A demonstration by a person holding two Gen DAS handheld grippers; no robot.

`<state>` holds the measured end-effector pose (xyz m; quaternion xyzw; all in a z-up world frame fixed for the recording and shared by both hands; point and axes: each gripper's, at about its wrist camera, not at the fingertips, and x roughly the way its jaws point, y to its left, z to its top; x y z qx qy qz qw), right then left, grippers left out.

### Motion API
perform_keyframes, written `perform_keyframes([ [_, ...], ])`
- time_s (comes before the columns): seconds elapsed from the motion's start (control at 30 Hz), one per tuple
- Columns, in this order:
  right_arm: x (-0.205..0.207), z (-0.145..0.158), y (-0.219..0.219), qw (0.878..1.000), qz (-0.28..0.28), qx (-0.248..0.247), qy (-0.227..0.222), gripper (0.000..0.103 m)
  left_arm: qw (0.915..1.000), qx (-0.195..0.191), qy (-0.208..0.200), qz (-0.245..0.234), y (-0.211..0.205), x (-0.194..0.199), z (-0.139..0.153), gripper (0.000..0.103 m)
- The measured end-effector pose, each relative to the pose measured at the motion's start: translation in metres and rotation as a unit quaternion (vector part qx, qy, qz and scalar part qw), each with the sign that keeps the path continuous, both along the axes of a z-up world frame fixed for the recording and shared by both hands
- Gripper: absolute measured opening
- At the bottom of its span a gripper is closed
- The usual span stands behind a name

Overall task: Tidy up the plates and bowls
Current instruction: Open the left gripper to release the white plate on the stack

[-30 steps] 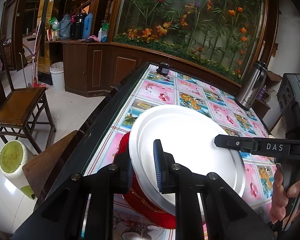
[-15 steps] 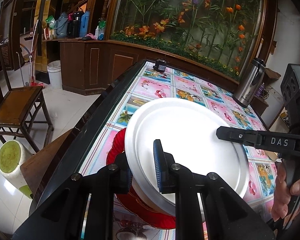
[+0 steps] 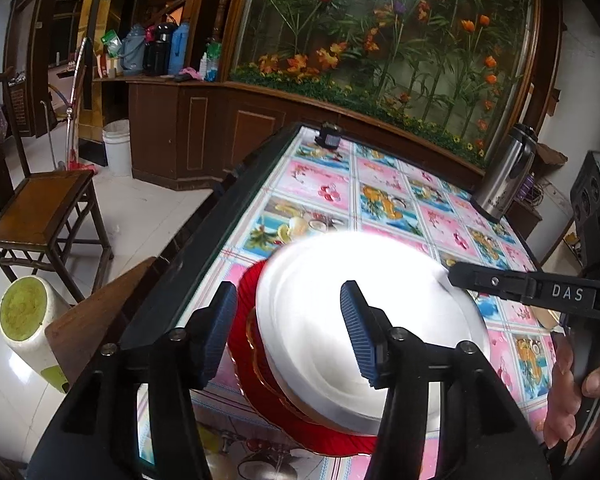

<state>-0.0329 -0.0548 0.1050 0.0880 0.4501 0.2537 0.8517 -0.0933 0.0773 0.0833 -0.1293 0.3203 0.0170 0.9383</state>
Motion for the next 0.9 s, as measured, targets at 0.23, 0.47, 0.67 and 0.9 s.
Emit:
perform_keyframes([
  [0.23, -0.004, 0.004, -0.017, 1.0, -0.008, 0.016, 0.002, 0.013, 0.9997, -0.004, -0.019, 0.016, 0.007, -0.005, 0.011, 0.053],
  [0.47, -0.006, 0.013, -0.046, 0.999, -0.027, 0.047, -0.005, 0.013, 0.9996, 0.005, -0.029, -0.001, -0.01, -0.007, 0.022, 0.053],
  [0.67, -0.002, 0.006, -0.08, 0.996, -0.053, 0.071, 0.004, 0.014, 0.9984, 0.022, -0.036, -0.038, -0.045, -0.006, 0.034, 0.053],
  [0.9, 0.003, 0.0, -0.137, 0.99, -0.101, 0.101, 0.004, 0.014, 0.9935, 0.045, -0.028, -0.101, -0.102, 0.002, 0.039, 0.052],
])
